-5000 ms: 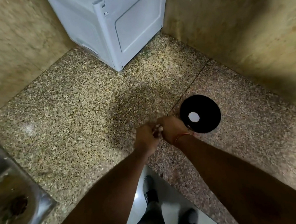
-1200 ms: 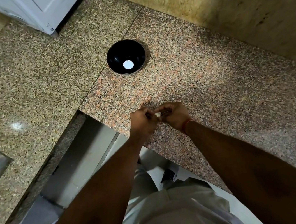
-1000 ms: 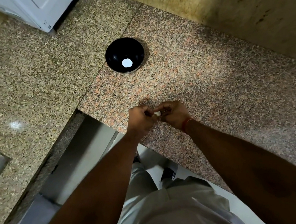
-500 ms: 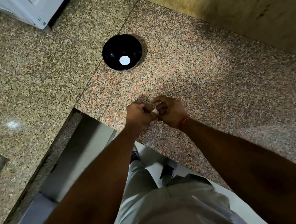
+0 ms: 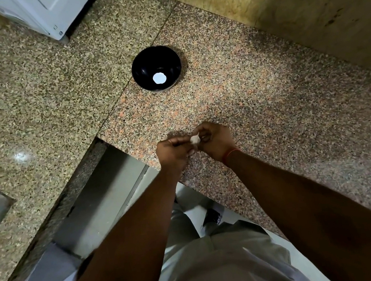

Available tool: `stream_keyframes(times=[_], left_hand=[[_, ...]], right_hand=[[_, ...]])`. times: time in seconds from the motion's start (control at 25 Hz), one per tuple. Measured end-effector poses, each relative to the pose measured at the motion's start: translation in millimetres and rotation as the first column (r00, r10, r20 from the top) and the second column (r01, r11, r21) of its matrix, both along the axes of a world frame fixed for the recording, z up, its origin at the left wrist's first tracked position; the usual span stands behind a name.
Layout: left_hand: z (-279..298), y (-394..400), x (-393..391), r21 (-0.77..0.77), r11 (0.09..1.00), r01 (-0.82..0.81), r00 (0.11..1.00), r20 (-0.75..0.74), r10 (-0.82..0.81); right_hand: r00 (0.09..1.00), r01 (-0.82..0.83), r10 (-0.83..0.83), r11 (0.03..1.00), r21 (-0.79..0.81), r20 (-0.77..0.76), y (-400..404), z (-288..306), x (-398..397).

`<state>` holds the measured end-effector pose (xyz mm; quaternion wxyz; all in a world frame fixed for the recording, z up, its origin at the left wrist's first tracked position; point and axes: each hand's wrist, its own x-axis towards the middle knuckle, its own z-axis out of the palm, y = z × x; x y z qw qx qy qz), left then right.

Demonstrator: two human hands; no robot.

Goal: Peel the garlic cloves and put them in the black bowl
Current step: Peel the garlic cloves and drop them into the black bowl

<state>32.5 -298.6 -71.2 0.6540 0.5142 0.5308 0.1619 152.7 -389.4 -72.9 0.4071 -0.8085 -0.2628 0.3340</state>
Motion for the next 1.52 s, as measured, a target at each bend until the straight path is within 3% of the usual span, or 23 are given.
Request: stream_keyframes(times=[0.16, 0.36, 0.52, 0.56, 0.64, 0.72, 0.8, 0.88, 1.0, 1.16, 1.32, 1.52], left_hand=[[2.5, 2.5, -7.4, -0.063, 0.997, -0.039, 0.999, 0.035, 0.041], [-1.4, -3.0, -22.1, -0.105, 0.995, -0.001, 0.997, 0.076, 0.009], [3.8, -14.3, -28.5, -0.185, 0.983, -0.008, 0.991, 0.128, 0.032], [3.8, -17.6, -28.3, -0.188, 0.982, -0.015, 0.991, 0.126, 0.039], [3.8, -25.9, -25.5, -0.152, 0.988, -0.032, 0.992, 0.115, 0.05], [-0.4, -34.9, -22.5, -0.059, 0.997, -0.04, 0.992, 0.119, 0.047], [-3.8, -41.8, -22.9, 0.022, 0.999, -0.046, 0.99, 0.134, 0.043], [-7.2, -44.4, -24.4, 0.039, 0.999, -0.011, 0.994, 0.108, 0.006], [-6.8, -44.7, -28.3, -0.01, 0.998, 0.07, 0.993, 0.096, -0.068], [-1.7, -42.7, -27.7, -0.122, 0.988, 0.098, 0.987, 0.142, -0.08], [2.4, -41.0, -30.7, -0.107, 0.993, 0.056, 0.998, 0.026, -0.054], [1.9, -37.9, -38.7, -0.035, 0.984, 0.175, 0.984, -0.021, -0.176]], right_hand=[[0.996, 0.05, -0.048, 0.998, -0.031, 0.073, 7.3, 5.5, 5.0], [0.986, -0.006, 0.018, 0.997, -0.077, 0.165, 14.0, 13.7, 5.7], [0.97, 0.139, -0.118, 0.987, -0.082, 0.212, -4.3, 18.0, -9.7], [0.972, 0.169, -0.149, 0.98, -0.102, 0.182, -10.1, 16.4, -15.4], [0.955, 0.254, -0.274, 0.953, -0.164, -0.117, -18.7, 14.3, -26.6], [0.793, 0.339, -0.413, 0.91, -0.239, -0.447, -22.1, 17.4, -34.8], [0.721, 0.371, -0.445, 0.895, -0.247, -0.532, -24.7, 15.6, -36.6], [0.715, 0.382, -0.449, 0.893, -0.239, -0.536, -27.4, 18.0, -36.3], [0.833, 0.316, -0.38, 0.923, -0.217, -0.403, -33.9, 17.8, -33.8], [0.985, 0.086, -0.108, 0.983, -0.16, -0.137, -34.0, 14.9, -32.9], [0.996, -0.055, 0.065, 0.986, -0.157, 0.06, -33.9, 13.7, -34.1], [0.93, -0.211, 0.273, 0.944, -0.252, 0.246, -32.7, 7.2, -33.2]])
